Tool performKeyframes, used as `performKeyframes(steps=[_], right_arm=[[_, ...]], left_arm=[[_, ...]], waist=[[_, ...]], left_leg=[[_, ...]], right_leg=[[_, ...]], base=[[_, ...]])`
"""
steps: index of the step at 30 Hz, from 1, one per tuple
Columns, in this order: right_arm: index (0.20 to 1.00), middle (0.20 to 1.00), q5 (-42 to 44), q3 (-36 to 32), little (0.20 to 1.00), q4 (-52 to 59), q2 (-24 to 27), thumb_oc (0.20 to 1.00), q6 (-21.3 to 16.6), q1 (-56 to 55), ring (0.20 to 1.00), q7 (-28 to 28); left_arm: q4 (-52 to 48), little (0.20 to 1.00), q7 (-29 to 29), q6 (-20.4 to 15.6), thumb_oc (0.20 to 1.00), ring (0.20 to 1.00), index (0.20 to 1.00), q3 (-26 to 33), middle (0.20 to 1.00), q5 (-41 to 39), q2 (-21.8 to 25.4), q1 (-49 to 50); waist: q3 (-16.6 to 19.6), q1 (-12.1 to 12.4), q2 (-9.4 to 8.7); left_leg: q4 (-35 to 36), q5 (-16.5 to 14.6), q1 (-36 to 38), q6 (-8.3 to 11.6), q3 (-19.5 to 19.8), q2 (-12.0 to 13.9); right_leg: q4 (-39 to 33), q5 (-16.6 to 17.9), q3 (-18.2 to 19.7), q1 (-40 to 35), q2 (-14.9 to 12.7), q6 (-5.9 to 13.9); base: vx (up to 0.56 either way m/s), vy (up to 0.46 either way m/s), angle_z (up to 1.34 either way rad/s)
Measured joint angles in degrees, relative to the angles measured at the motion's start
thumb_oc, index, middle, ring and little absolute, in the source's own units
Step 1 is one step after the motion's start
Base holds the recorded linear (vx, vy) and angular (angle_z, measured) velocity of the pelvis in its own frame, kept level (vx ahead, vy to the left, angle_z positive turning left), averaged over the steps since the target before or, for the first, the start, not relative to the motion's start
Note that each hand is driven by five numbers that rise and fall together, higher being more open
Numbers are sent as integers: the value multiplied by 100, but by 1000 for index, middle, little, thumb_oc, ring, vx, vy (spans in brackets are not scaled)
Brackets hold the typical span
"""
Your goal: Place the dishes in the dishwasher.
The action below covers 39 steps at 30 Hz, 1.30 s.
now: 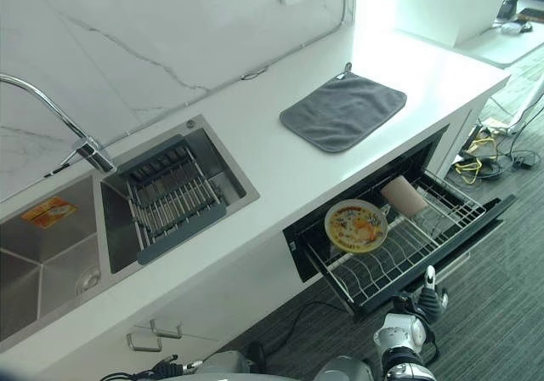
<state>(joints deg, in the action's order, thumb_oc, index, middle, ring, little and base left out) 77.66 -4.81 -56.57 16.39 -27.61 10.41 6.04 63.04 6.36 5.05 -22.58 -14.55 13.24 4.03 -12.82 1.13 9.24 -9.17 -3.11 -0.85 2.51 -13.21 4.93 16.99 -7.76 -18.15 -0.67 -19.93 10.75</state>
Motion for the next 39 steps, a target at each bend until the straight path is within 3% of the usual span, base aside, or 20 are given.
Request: performKeyframes(steps=[3, 4, 6, 7, 9, 11, 16, 22, 25, 31, 36, 39], right_arm=[[1000, 1000, -66, 118, 1000, 86, 93, 1000, 196, 57, 1000, -224], [1000, 1000, -246, 215, 1000, 98, 158, 1000, 298, 239, 1000, -341], [1000, 1000, -273, 215, 1000, 103, 261, 1000, 397, 337, 1000, -345], [1000, 1000, -338, 219, 1000, 132, 367, 1000, 537, 525, 1000, -324], [1000, 1000, -547, 225, 1000, 139, 432, 1000, 653, 711, 1000, -320], [1000, 1000, -831, 350, 1000, 138, 427, 1000, 959, 862, 1000, -261], [1000, 1000, -1320, 692, 1000, 128, 578, 1000, 1381, 1322, 1000, -147], [1000, 1000, -1807, 1112, 1000, -356, 1228, 1000, 2099, 2309, 1000, -440], [1000, 1000, -1780, 1116, 1000, -1037, 1507, 1000, 2208, 2742, 1000, -644], [1000, 1000, -1816, 1543, 1000, -1102, 1755, 1000, 2408, 2742, 1000, -787], [1000, 1000, -1915, 1703, 1000, -1283, 1828, 1000, 2645, 2738, 1000, -766], [1000, 1000, -1993, 1712, 1000, -1148, 1612, 1000, 2667, 2467, 1000, -799]], left_arm=[[70, 1000, -37, -26, 1000, 1000, 1000, 1, 1000, -1, -12, 156], [112, 1000, -48, -68, 1000, 1000, 1000, 0, 1000, -1, -30, 343], [180, 1000, -129, -240, 1000, 1000, 1000, 13, 1000, -1, -26, 499], [574, 1000, -219, -247, 1000, 1000, 1000, 13, 1000, -1, -30, 427], [600, 1000, -253, -241, 1000, 1000, 1000, 56, 1000, -7, -13, 323], [611, 1000, -319, -249, 1000, 1000, 1000, 256, 1000, -12, -5, 231], [694, 1000, -331, -295, 1000, 1000, 1000, 310, 1000, -31, 77, -24], [795, 1000, -335, -358, 1000, 1000, 1000, 703, 1000, -54, 221, -23], [800, 1000, -376, -393, 1000, 1000, 1000, 926, 1000, -59, 286, -1], [1004, 1000, -465, -115, 1000, 1000, 1000, 1407, 1000, -459, 285, 21], [1036, 1000, -408, -313, 1000, 1000, 1000, 1632, 1000, -527, 315, -16], [847, 1000, -786, -471, 1000, 1000, 1000, 1630, 1000, -698, 299, -20]], waist=[[-44, 50, 135], [-66, 99, 297], [-58, 199, 356], [-97, 245, 316], [-298, 301, 233], [-424, 333, 68], [-660, 399, -149], [-1009, 914, -274], [-1046, 1155, -333], [-1059, 1184, -351], [-1047, 1192, -341], [-981, 1173, -332]], left_leg=[[-7, -7, 17, -19, 38, -99], [-9, -7, 0, -20, 51, -106], [-10, -22, -9, -44, 58, -176], [-259, -83, -265, -120, 107, -251], [-431, -123, -422, -120, 102, -240], [-643, -175, -574, -98, 163, -166], [-869, -143, -941, -24, 209, 39], [-930, -52, -1273, 57, 399, 231], [-688, 198, -1359, 133, 610, 218], [-153, 528, -1180, 159, 725, 252], [347, 795, -846, 189, 844, 329], [738, 924, -493, 212, 826, 412]], right_leg=[[116, -68, -8, -8, -116, 31], [113, -90, -21, -15, -125, 34], [128, -111, -72, -34, -216, 62], [395, -154, -139, 149, -374, 75], [566, -234, -142, 260, -413, 42], [850, -378, -131, 433, -412, 2], [1288, -550, -125, 870, -315, -142], [1524, -647, -241, 1125, -156, -308], [1416, -629, -502, 1123, -118, -347], [950, -418, -730, 862, 67, -368], [503, -249, -945, 463, 287, -358], [5, -45, -1004, 81, 491, -313]], base=[[70, 132, 13], [62, 211, 12], [30, 156, 21], [89, 26, 38], [81, -15, 26], [-11, -13, 5], [-37, -47, -1], [-23, -36, 9], [0, -14, 33], [45, 8, 10], [25, 20, 11], [-11, 103, 0]])
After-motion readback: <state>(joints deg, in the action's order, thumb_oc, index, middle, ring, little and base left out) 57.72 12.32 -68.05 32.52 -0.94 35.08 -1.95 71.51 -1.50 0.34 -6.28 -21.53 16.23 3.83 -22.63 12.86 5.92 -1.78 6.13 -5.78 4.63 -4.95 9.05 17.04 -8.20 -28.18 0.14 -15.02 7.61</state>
